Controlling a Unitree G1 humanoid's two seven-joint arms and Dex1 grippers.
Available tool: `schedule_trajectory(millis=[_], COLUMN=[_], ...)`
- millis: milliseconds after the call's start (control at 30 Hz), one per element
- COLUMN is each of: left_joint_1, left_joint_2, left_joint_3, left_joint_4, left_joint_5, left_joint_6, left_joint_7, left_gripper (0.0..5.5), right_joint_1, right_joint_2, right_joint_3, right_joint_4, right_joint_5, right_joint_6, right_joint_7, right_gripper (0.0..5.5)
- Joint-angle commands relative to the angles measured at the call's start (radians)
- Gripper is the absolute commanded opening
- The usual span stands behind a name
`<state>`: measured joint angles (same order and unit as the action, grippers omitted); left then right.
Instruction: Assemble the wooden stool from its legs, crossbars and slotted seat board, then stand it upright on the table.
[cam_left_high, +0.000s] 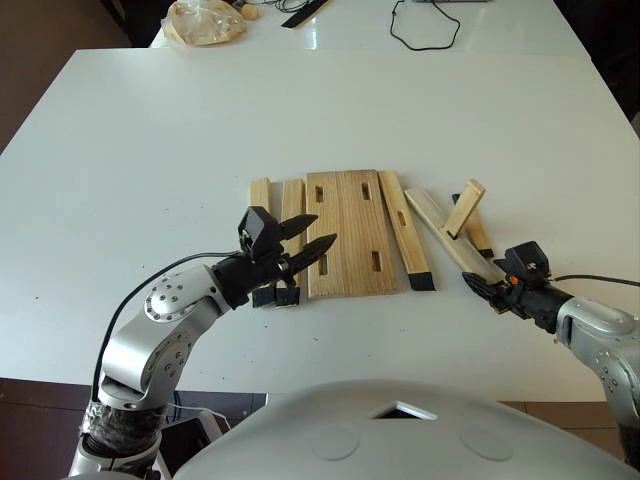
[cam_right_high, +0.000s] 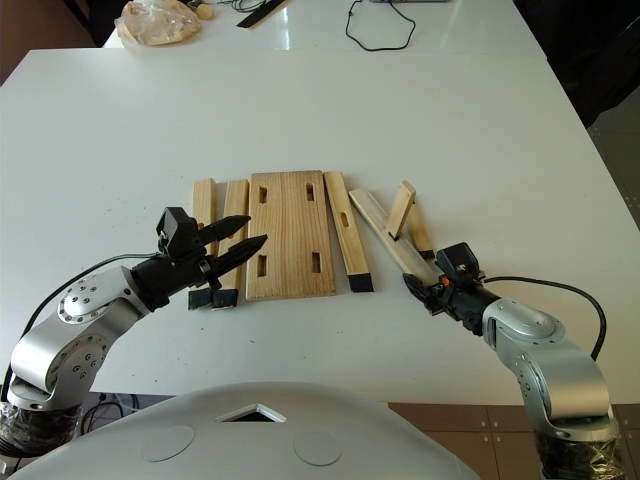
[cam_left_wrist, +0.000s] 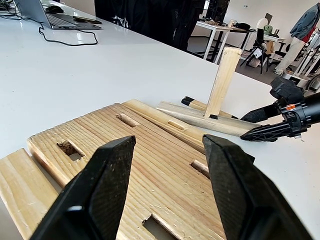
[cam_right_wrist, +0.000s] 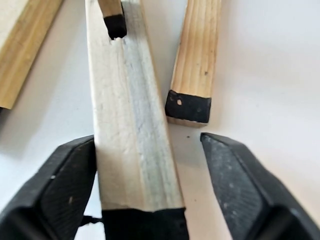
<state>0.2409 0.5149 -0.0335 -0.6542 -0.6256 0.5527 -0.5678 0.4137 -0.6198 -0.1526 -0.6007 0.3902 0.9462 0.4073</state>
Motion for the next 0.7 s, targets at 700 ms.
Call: schedule_trajectory(millis=[700], left_joint_1=[-0.026], left_joint_2=[-0.005], left_joint_3=[0.021], left_joint_4=[0.019], left_joint_5=[0.011], left_joint_6=[-0.001], left_joint_7=[0.021], left_gripper=[2.5], right_joint_1=[-0.386], right_joint_2=[0.053], right_joint_3=[-0.089], right_joint_4=[-0.046], right_joint_5=[0.285], right_joint_6=[0.1], right_joint_7=[0.091], right_gripper=[2.03])
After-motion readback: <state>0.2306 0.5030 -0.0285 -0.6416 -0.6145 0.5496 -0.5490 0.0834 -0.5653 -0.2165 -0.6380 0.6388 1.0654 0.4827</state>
